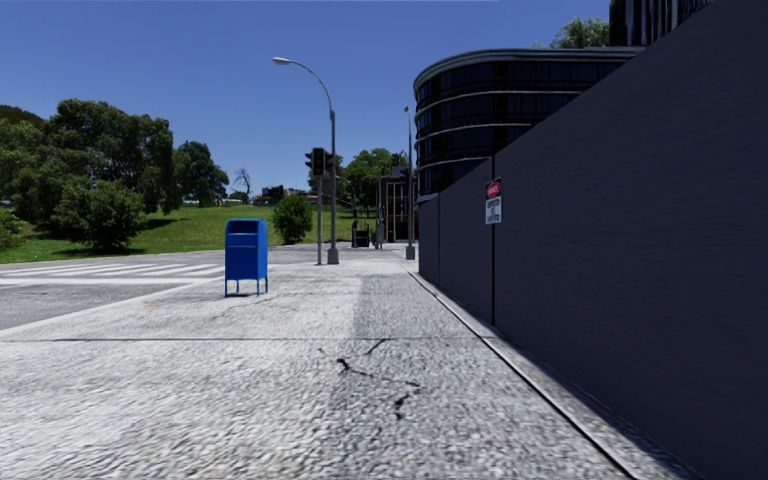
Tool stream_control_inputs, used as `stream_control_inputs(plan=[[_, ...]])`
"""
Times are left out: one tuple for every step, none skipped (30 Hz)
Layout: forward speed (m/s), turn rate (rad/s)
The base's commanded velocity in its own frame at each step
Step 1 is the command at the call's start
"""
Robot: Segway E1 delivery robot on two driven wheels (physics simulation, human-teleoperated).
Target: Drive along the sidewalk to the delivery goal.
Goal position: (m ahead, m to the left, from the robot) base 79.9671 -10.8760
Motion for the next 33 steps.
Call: stream_control_inputs(plan=[[2.00, 0.00], [2.00, 0.00], [2.00, 0.00], [2.00, 0.00], [2.00, 0.00], [2.00, 0.00], [2.00, 0.00], [2.00, 0.00], [2.00, 0.00], [2.00, 0.00], [2.00, 0.00], [2.00, 0.00], [2.00, 0.00], [2.00, 0.00], [2.00, 0.00], [2.00, 0.00], [2.00, 0.00], [2.00, 0.00], [2.00, 0.00], [2.00, 0.00], [2.00, 0.00], [2.00, 0.00], [2.00, 0.00], [2.00, 0.00], [2.00, 0.00], [2.00, 0.00], [2.00, 0.00], [2.00, 0.00], [2.00, 0.00], [2.00, 0.00], [2.00, 0.00], [2.00, 0.00], [2.00, 0.00]])
